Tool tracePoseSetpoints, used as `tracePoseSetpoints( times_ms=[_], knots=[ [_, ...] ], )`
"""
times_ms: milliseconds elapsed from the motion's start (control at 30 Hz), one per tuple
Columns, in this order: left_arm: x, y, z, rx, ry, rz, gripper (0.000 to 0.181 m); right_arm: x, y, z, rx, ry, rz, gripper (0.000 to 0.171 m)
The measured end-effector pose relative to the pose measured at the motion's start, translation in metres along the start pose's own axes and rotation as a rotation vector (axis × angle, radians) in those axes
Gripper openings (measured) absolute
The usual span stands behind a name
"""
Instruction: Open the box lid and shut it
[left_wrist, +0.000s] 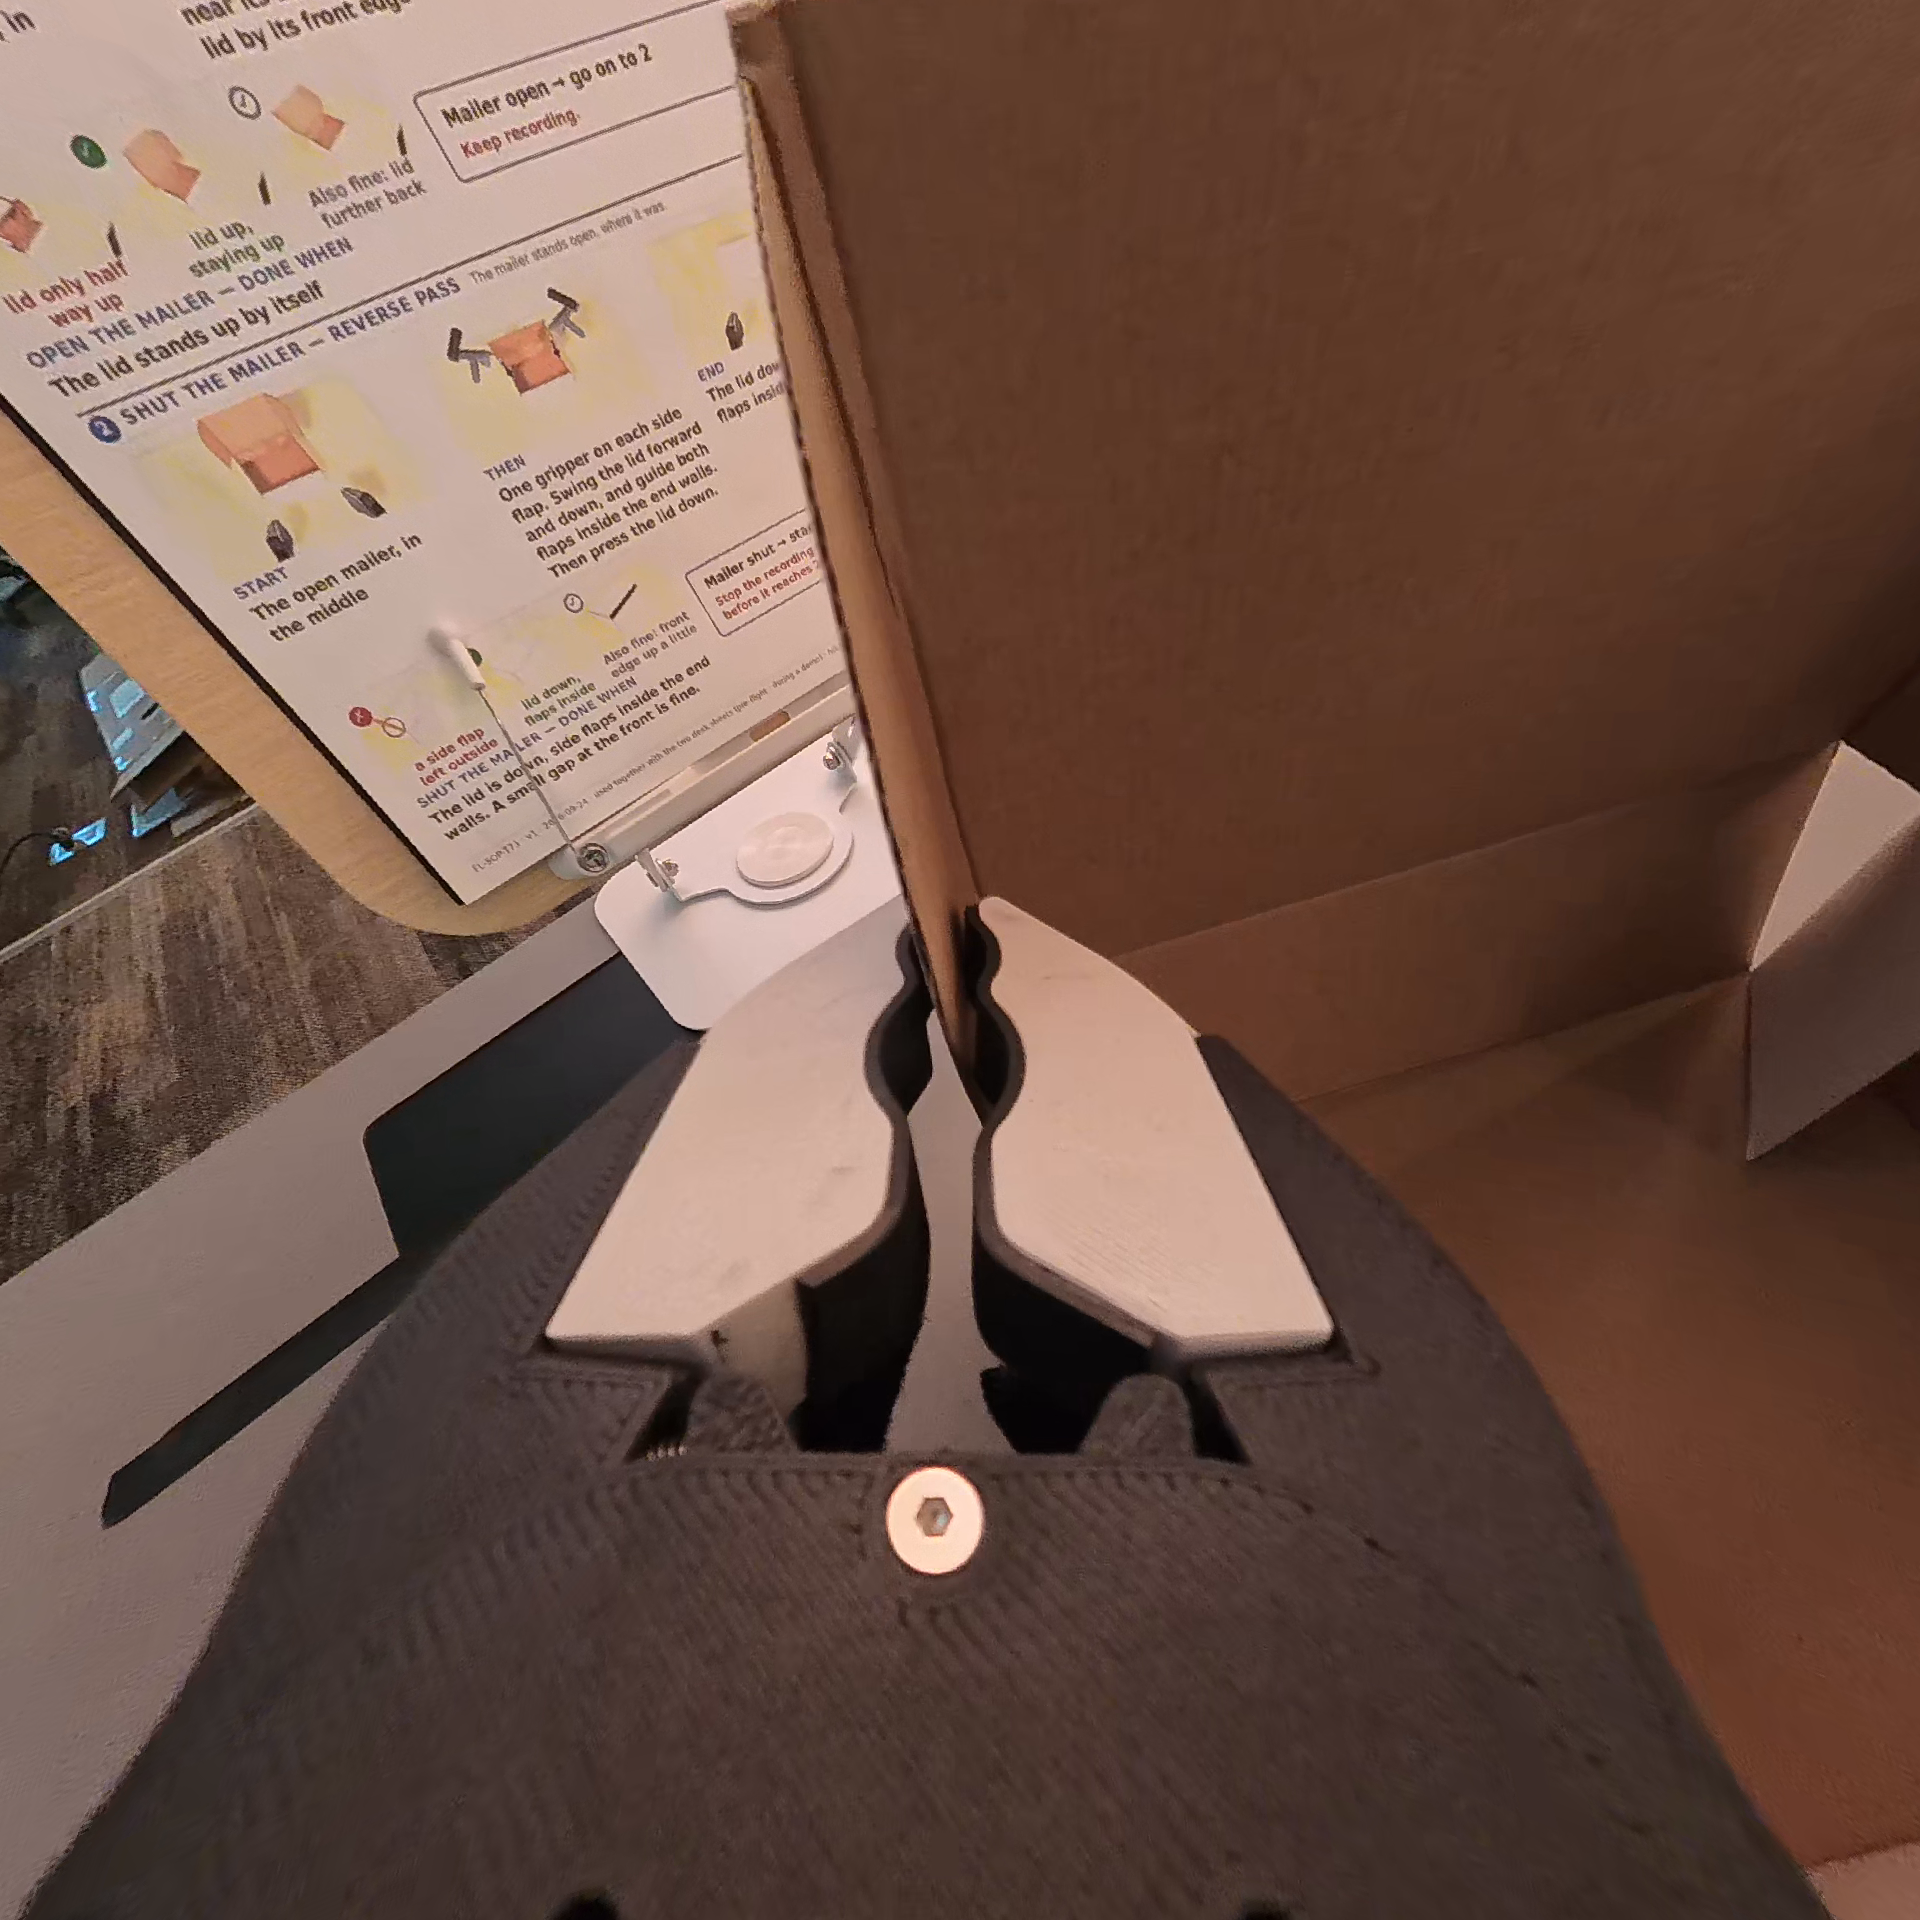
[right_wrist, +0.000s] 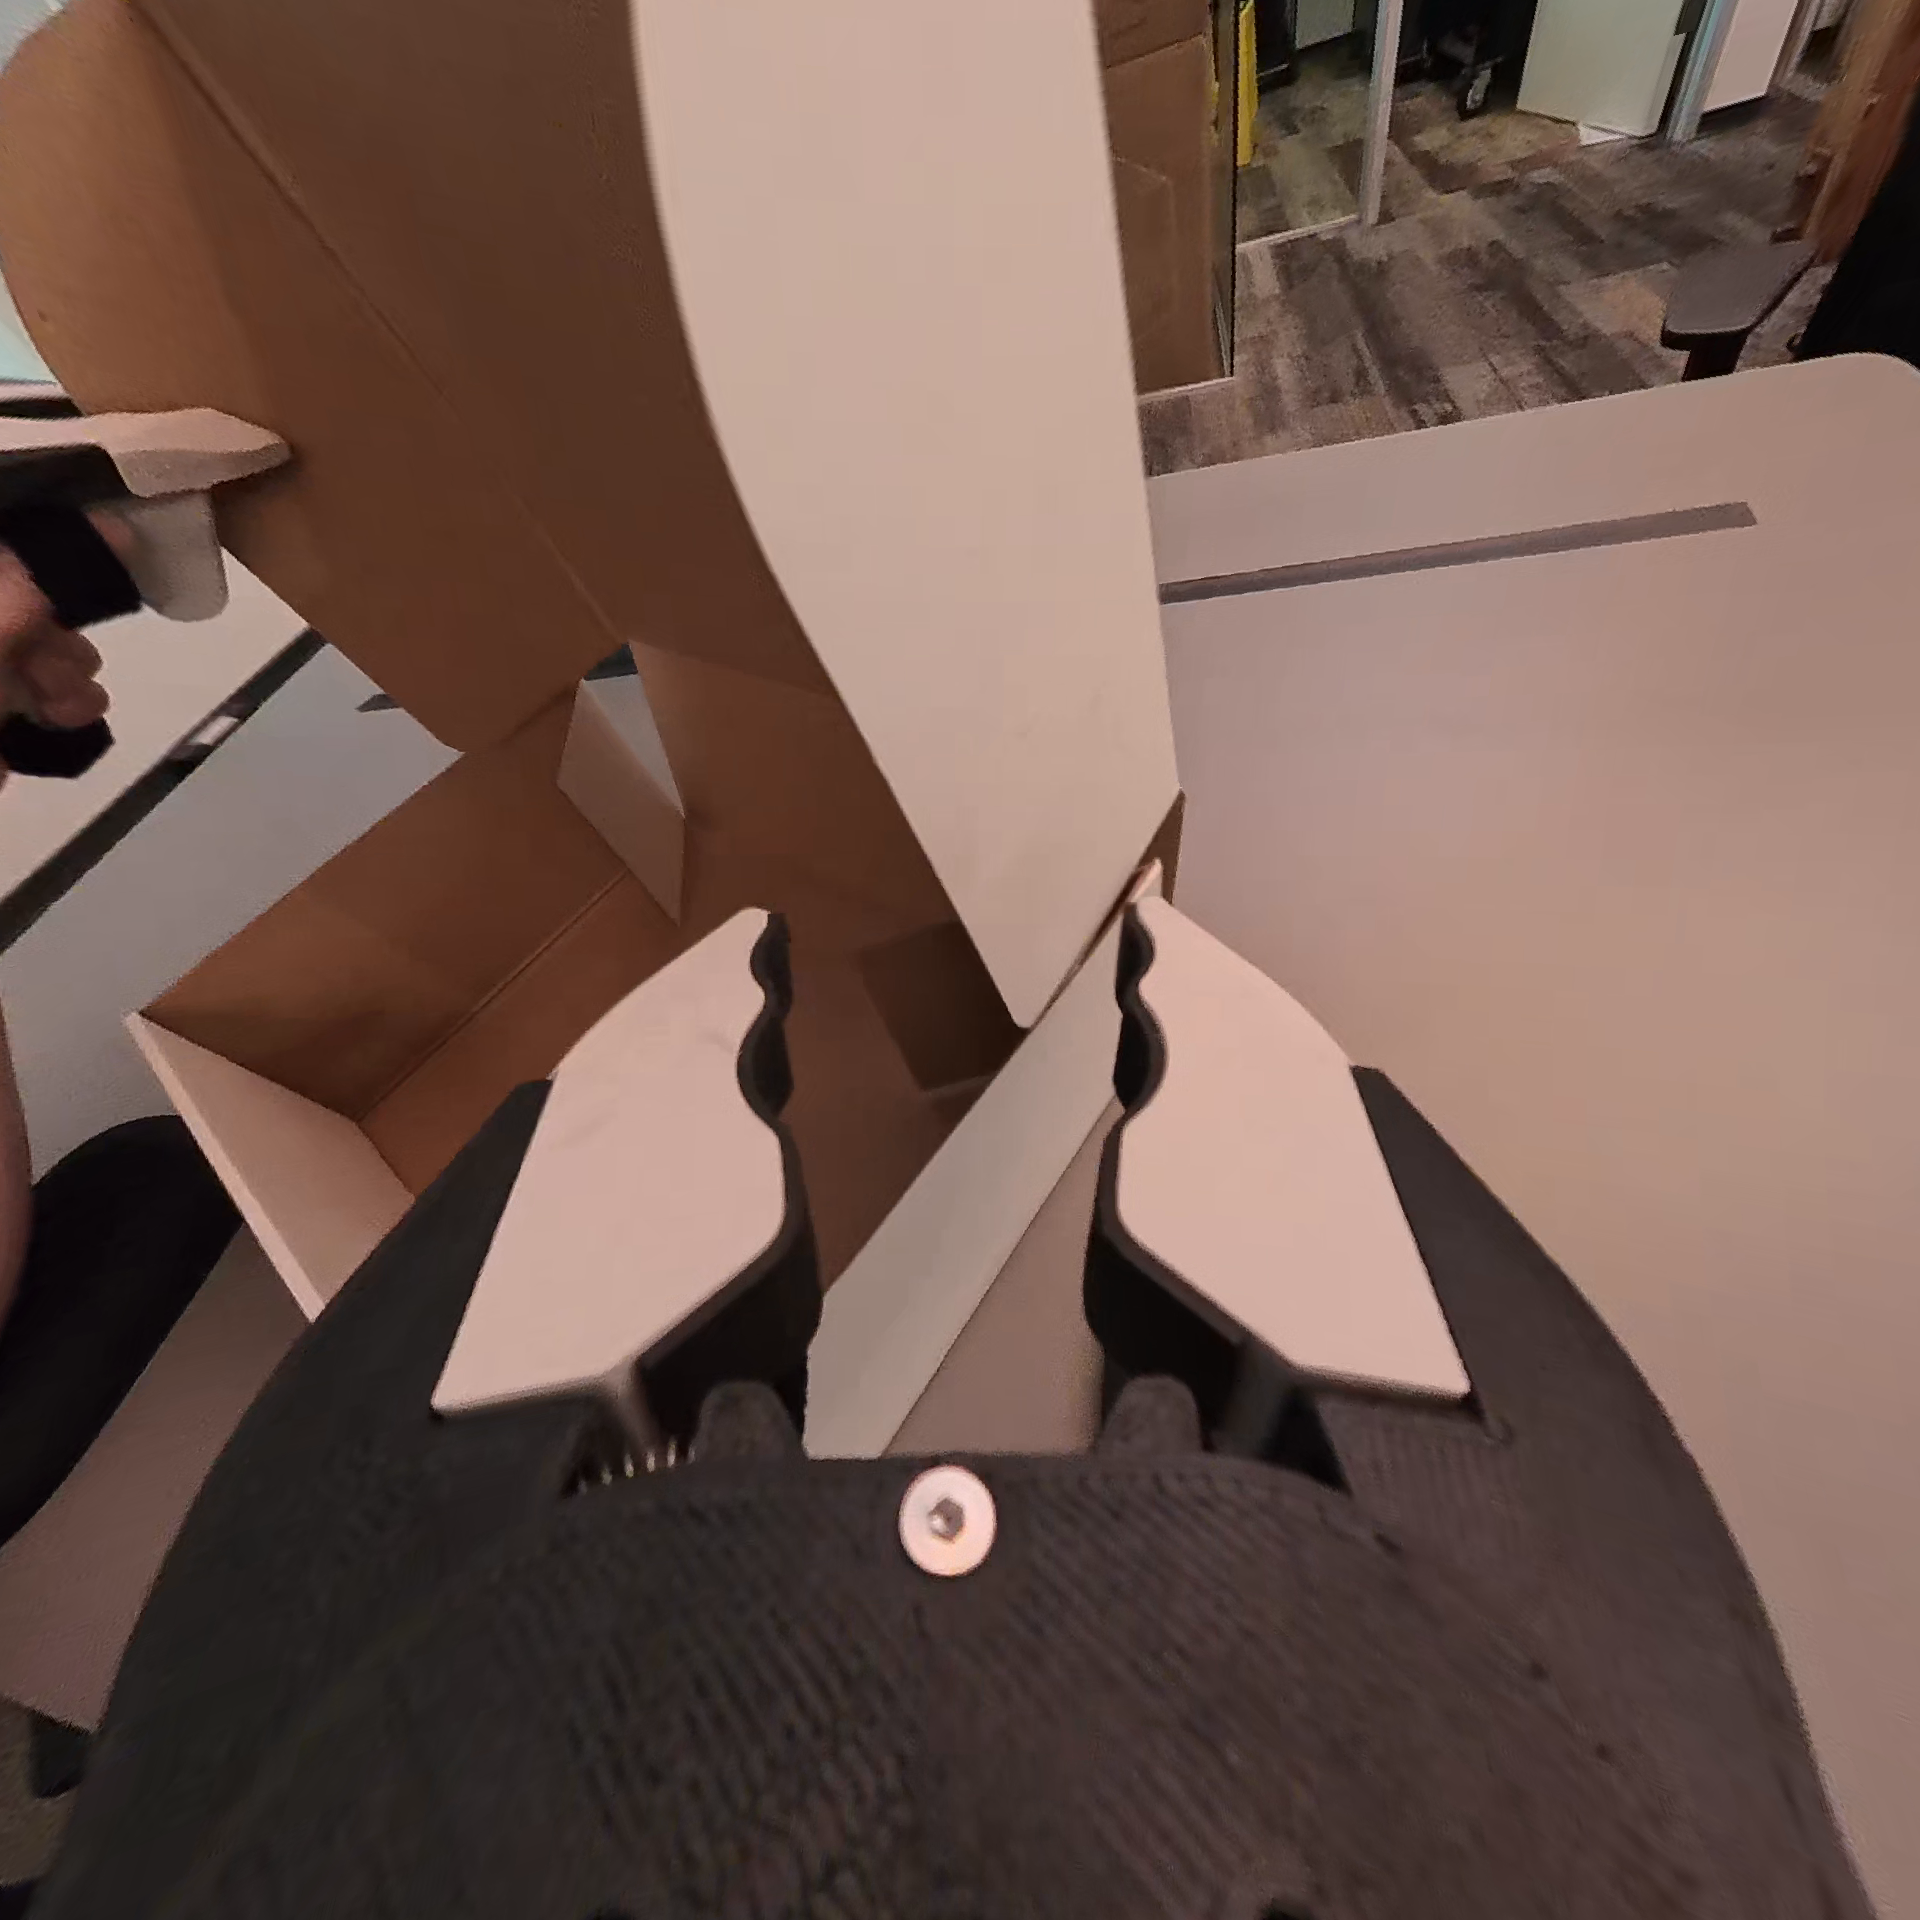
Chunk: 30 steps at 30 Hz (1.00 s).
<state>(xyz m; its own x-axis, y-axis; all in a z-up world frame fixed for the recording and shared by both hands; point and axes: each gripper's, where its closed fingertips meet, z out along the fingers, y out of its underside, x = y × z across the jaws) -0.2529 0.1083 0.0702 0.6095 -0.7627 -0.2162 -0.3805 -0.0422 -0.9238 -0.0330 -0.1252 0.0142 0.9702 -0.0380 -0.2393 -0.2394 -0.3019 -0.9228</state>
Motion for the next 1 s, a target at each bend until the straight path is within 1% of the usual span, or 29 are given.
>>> tracePoseSetpoints(
  times_ms=[133, 200, 333, 467, 533, 567, 633, 700, 733, 767, 833, 867, 933, 1000],
  knots=[
    [0.0, 0.001, -0.001, -0.008, 0.011, -0.006, 0.003, -0.017, 0.01, 0.011, -0.069, 0.013, -0.045, 0.061],
    [0.0, 0.001, -0.001, -0.013, 0.018, -0.008, 0.003, -0.018, 0.017, 0.016, -0.101, 0.057, -0.093, 0.061],
    [0.001, 0.001, -0.003, -0.024, 0.022, 0.003, 0.004, -0.017, 0.02, 0.022, -0.095, 0.091, -0.161, 0.062],
    [0.006, 0.002, -0.006, -0.041, 0.057, -0.011, 0.008, -0.015, 0.013, 0.021, -0.062, 0.071, -0.147, 0.062],
    [0.009, 0.001, -0.009, -0.042, 0.089, -0.036, 0.015, -0.014, 0.0, 0.016, -0.038, 0.062, -0.145, 0.062],
    [0.01, -0.001, -0.011, -0.035, 0.102, -0.054, 0.023, -0.014, -0.01, 0.012, -0.021, 0.057, -0.15, 0.062],
    [0.011, -0.007, -0.019, -0.022, 0.116, -0.085, 0.035, -0.015, -0.039, 0.001, 0.014, 0.05, -0.166, 0.062],
    [0.015, -0.017, -0.035, -0.007, 0.121, -0.101, 0.048, -0.017, -0.072, -0.013, 0.052, 0.044, -0.188, 0.064],
    [0.025, -0.026, -0.046, 0.024, 0.142, -0.091, 0.048, -0.017, -0.088, -0.019, 0.071, 0.046, -0.199, 0.064],
    [0.04, -0.036, -0.058, 0.062, 0.178, -0.061, 0.04, -0.015, -0.102, -0.025, 0.083, 0.054, -0.207, 0.064],
    [0.084, -0.047, -0.076, 0.108, 0.285, 0.033, 0.015, -0.008, -0.122, -0.03, 0.077, 0.079, -0.207, 0.064],
    [0.11, -0.046, -0.08, 0.108, 0.348, 0.083, 0.006, -0.006, -0.127, -0.03, 0.058, 0.087, -0.209, 0.065],
    [0.161, -0.035, -0.074, 0.062, 0.459, 0.174, 0.002, -0.003, -0.133, -0.026, 0.013, 0.117, -0.225, 0.069],
    [0.205, -0.015, -0.056, -0.015, 0.55, 0.243, 0.001, -0.004, -0.135, -0.019, -0.036, 0.143, -0.237, 0.072]
  ],
)
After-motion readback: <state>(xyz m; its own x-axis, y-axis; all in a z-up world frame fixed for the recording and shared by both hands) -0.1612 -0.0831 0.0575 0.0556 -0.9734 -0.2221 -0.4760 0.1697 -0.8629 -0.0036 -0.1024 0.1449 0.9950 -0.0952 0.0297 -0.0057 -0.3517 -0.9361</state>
